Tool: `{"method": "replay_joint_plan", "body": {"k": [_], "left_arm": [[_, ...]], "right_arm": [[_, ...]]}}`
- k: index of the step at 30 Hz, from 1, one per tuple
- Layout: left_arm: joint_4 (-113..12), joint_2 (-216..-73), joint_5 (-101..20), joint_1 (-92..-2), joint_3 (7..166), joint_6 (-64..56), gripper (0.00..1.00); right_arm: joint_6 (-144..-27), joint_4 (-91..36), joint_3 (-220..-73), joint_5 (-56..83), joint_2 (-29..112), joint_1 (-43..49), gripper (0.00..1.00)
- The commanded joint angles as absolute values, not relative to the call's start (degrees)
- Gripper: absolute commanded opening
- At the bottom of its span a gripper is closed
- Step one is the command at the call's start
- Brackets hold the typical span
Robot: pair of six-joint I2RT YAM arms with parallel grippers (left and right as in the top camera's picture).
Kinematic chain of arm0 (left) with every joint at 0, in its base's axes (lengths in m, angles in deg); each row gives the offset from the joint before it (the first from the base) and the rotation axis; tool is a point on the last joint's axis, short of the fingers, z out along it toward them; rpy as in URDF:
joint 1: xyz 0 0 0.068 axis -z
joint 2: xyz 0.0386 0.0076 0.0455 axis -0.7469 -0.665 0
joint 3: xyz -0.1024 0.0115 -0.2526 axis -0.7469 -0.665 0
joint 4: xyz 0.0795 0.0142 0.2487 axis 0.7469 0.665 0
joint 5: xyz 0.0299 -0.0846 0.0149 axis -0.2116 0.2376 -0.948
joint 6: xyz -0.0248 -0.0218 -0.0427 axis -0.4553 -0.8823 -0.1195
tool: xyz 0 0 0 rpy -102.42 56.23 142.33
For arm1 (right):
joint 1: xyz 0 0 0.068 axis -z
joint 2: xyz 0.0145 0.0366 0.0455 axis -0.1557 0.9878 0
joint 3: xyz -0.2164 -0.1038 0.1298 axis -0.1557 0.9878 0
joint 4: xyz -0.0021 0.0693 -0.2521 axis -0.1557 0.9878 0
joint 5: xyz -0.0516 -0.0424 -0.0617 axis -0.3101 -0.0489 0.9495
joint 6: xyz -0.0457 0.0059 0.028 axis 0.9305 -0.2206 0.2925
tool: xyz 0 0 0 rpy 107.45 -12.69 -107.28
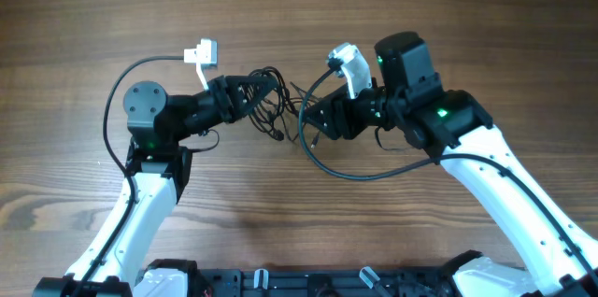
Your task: Untangle cables
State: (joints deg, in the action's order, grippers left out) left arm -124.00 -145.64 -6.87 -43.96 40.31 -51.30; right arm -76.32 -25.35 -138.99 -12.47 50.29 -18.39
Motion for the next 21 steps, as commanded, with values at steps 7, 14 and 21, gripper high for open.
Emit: {"method": "replay_joint_plan", "body": {"k": [7, 14, 21], "left_arm": [[-124.40, -145.38, -10.13, -45.12, 40.50, -67.59, 0.04], [-124.40, -145.38, -10.15, -45.12, 40.50, -72.26, 0.04], [-124.38, -145.38, -10.13, -44.88, 40.48, -72.20, 0.04]], "right_arm": [[-57.65, -28.91, -139.32, -15.20, 52.43, -18.85, 0.66], [-57.87, -33.50, -139.32, -25.49, 57.44, -18.83, 0.53], [-74.66, -44.06, -139.32, -26.37, 59.60, -18.83, 0.47]]}}
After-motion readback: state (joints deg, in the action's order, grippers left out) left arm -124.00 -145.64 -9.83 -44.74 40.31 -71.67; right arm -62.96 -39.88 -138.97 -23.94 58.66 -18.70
